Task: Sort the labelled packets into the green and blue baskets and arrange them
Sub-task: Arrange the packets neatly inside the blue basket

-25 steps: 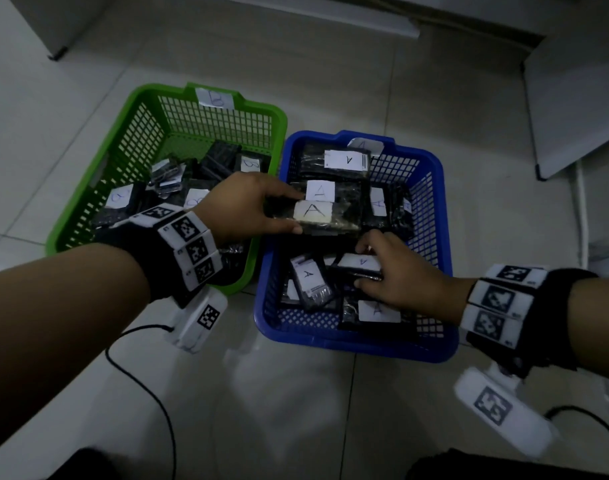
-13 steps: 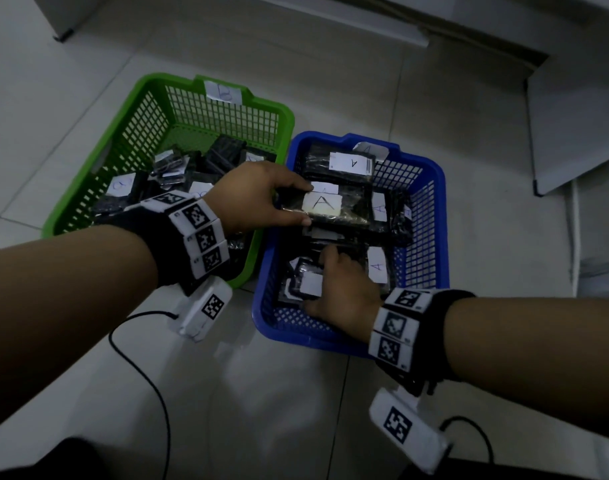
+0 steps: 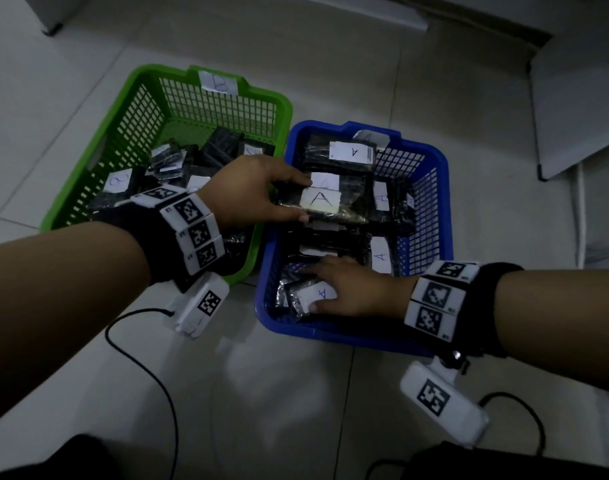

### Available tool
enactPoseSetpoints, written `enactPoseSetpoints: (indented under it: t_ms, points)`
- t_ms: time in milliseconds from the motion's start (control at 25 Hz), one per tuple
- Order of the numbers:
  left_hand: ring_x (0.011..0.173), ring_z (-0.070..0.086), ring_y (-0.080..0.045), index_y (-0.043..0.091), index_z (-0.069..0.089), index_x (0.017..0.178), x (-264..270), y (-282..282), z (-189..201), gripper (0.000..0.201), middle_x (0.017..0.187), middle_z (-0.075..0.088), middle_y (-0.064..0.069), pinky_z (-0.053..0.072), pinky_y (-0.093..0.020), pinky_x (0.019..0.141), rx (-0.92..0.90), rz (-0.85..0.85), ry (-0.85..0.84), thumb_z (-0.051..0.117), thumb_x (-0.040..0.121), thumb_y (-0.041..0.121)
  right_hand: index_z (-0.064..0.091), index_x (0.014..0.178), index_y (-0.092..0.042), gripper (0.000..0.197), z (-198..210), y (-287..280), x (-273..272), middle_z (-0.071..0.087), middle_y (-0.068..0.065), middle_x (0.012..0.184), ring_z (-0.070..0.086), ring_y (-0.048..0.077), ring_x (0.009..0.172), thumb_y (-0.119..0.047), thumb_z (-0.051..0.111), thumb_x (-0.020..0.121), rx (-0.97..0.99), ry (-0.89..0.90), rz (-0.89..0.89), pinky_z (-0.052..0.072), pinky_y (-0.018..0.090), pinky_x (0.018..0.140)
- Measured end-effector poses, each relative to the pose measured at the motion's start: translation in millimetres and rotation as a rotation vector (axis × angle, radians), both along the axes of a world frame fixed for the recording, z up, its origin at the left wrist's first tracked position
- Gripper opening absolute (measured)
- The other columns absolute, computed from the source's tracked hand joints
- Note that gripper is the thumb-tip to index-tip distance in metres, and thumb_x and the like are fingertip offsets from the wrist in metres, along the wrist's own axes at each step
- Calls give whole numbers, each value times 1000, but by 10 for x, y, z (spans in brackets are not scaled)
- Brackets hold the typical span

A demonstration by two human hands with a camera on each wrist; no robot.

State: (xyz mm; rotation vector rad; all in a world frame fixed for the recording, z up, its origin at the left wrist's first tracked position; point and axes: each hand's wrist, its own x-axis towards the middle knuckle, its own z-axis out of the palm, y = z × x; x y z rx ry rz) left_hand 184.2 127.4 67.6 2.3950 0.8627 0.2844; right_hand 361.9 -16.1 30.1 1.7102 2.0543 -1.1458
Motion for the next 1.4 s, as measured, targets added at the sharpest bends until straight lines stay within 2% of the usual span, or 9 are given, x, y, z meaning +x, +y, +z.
enactPoseSetpoints:
  t_ms: [320,440,560,640,680,880,1040,1200,1400]
  points:
    - [99,52,-3,27,62,122,-30,-44,7,60,120,64,6,39,-18,85,9,-17,48,75,68,50,62,122,-14,38,-117,-124,-33,48,14,116,47,27,116,-38,50,95,120,16,-337,40,27,94]
    - [103,55,-8,28,62,122,-45,-51,-9,60,118,64,5,42,-22,87,28,-53,74,74,68,51,55,132,-20,37,-74,-192,70,45,8,107,44,20,112,-25,50,96,-8,82,-298,37,27,96]
    - [105,55,-12,26,62,120,-17,-80,-52,60,115,64,6,40,-23,87,83,-124,124,73,69,54,65,113,-6,28,-16,-118,220,56,14,97,56,25,89,-4,44,95,-138,461,-850,50,32,80]
    - [105,54,-14,26,61,119,22,-132,-81,60,114,64,7,41,-25,88,117,-160,151,72,68,56,59,98,-1,21,87,-132,278,58,17,81,57,26,68,-14,42,99,-117,617,-1211,50,29,58]
    - [105,54,-15,27,60,118,39,-170,-97,60,113,64,7,43,-30,91,137,-174,170,71,67,58,56,99,-3,22,115,-140,294,60,18,79,58,25,66,-23,45,99,-101,640,-1245,50,29,55]
    - [111,47,-14,35,49,116,120,-356,-168,58,119,55,12,29,-37,93,203,-202,409,69,67,60,52,98,-6,23,102,-145,294,62,14,75,55,18,57,-11,69,84,-79,517,-1054,44,29,48]
    - [112,49,-8,38,58,109,141,-366,-176,28,117,53,17,19,-34,93,235,-435,419,59,81,44,54,82,-6,19,-10,-86,290,59,14,67,50,13,44,-16,71,83,-108,343,-982,38,23,42]
    - [115,46,-6,45,59,115,149,-361,-222,28,123,51,22,15,-36,101,310,-603,576,45,91,43,65,85,0,34,-30,16,281,66,12,84,61,22,80,-34,70,82,101,-82,-524,46,29,68]
    - [100,52,-5,39,56,112,270,-380,-207,45,104,57,19,26,-30,95,183,-649,428,51,78,68,66,102,-13,30,94,-218,566,58,5,97,56,22,98,-32,72,79,157,-157,-207,40,24,72]
